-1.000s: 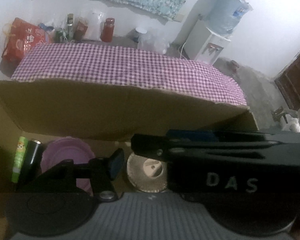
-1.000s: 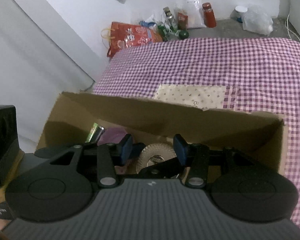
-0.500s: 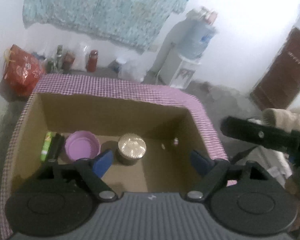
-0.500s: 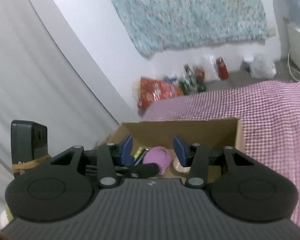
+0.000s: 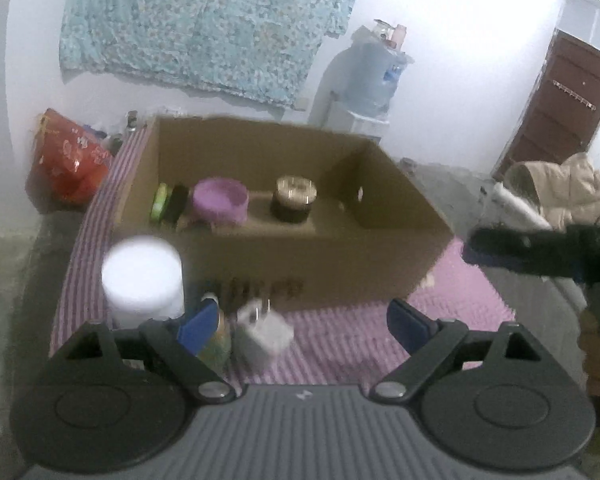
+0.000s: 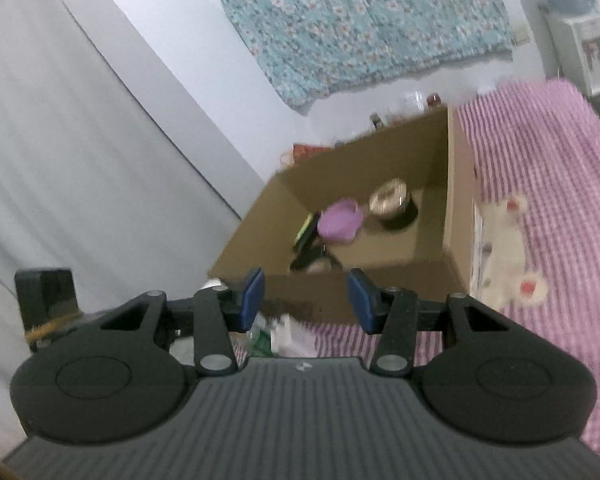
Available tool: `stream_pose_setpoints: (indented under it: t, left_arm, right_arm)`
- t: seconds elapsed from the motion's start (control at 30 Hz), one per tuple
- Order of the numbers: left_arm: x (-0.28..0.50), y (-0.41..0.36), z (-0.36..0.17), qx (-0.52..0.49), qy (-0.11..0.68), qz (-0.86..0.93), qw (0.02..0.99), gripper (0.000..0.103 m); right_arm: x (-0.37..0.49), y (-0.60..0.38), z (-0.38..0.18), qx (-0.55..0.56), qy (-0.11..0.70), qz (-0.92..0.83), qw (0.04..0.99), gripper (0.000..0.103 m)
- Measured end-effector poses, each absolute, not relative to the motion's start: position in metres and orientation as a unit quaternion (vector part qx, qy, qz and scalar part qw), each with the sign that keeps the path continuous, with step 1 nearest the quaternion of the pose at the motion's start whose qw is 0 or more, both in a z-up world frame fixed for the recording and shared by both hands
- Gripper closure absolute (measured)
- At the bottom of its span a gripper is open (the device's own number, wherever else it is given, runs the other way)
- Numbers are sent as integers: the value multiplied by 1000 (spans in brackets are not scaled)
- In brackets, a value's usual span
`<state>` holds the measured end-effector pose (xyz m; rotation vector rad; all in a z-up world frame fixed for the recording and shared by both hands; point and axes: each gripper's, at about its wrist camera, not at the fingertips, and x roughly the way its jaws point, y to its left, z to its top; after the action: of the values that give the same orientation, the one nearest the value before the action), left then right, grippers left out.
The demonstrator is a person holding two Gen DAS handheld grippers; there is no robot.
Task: Organize rigid objects
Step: 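Withdraw the right gripper toward the white charger and bottles, then close the right gripper on the white plug charger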
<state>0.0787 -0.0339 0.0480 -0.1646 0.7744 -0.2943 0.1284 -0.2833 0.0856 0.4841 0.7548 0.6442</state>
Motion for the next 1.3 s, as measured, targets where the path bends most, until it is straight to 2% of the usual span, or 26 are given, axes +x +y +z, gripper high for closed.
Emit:
stream_pose_setpoints:
  t: [0.13,0.4,0.5,0.73,0.8,0.9,1.13,1.3]
  left_arm:
    - [65,-42,21,-71,375,-129,915,13]
    - [77,-60,-15,-10,380,-74,922,37]
    - [80,-62,-25,-7,375,-67,924,42]
    - [88,-66,-37,-2,363,-59,930,45]
    - [92,-67,-40,-4,365,-60,929,52]
    - [94,-67,-41,-5,362,-57,930,56]
    - [96,-66,-43,-10,357,-59,932,59]
    - [96,-67,-42,-10,353,-55,934,64]
  right_arm:
    - [132,-259,63,243,388,316,831,57]
    - [147,-190,44,190,427,331,820,57]
    - [158,-165,39,157,435,331,822,57]
    - [174,-137,25,119,460,331,815,57]
    - [178,-130,22,110,464,332,814,57]
    - [182,-120,17,99,468,332,813,57]
    - [187,-102,4,77,473,325,815,58]
    - [189,-103,-2,78,472,315,820,65]
